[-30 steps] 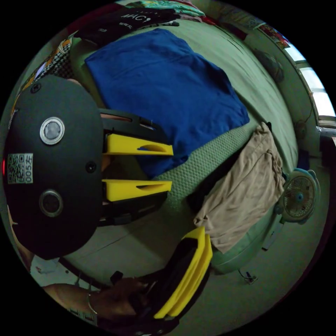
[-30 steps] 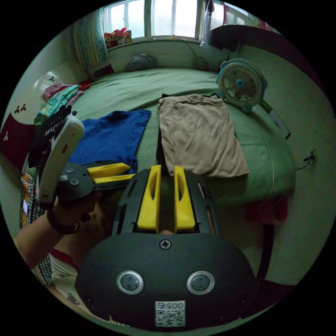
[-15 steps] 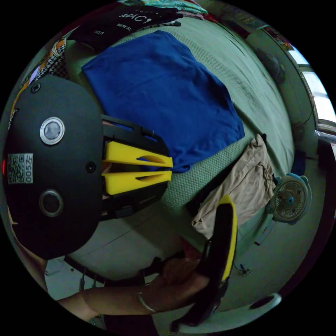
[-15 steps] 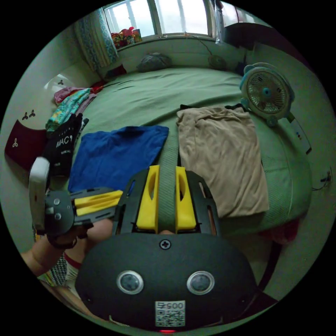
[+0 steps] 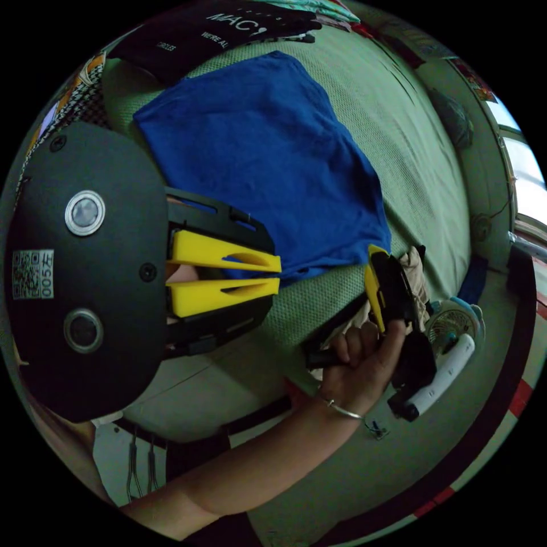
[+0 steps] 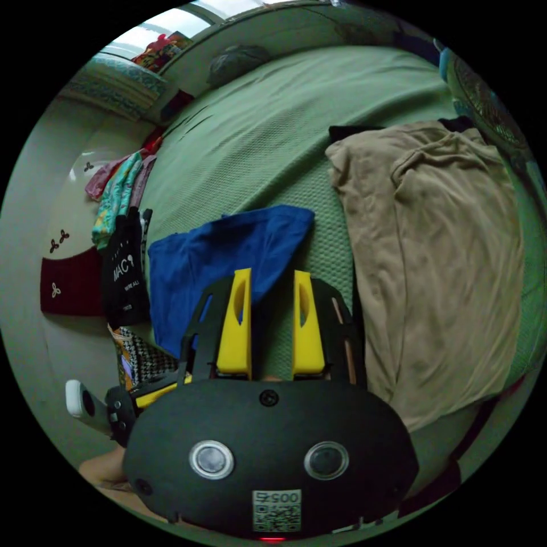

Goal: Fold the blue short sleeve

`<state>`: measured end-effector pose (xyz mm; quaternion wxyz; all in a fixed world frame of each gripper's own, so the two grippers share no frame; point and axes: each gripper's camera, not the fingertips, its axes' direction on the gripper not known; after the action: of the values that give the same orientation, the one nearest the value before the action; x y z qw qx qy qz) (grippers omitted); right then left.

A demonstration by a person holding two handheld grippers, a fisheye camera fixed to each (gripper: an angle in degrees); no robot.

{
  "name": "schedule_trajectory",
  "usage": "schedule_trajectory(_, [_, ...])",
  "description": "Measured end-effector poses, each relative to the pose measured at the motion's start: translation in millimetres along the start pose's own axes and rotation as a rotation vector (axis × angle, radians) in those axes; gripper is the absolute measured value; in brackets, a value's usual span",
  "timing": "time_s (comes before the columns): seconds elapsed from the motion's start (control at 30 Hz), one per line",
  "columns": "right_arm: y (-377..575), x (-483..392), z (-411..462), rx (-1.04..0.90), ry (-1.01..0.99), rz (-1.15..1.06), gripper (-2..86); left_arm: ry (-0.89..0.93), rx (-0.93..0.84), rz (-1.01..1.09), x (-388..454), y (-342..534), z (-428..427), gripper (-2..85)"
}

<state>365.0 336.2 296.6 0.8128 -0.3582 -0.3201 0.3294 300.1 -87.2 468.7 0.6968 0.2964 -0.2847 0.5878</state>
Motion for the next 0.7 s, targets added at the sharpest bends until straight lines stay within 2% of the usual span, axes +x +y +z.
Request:
schedule_trajectory(0.3, [-26.5, -29.5, 36.5, 0.019, -0.047, 0.065, 3.0, 0.048, 0.033, 0.013, -76.4, 61.9, -29.2, 1.7])
schedule_trajectory(0.47, [-29.1, -102.2, 34.7, 0.061, 0.09, -0.068, 0.5, 0.075, 0.061, -0.008, -128.6, 109.9, -53.2, 0.9])
schedule_trajectory(0.7, [-28.2, -237.7, 37.2, 0.1, 0.153, -0.218, -0.1, 0.078, 0.166, -0.082, -216.1, 201.7, -111.4, -0.3])
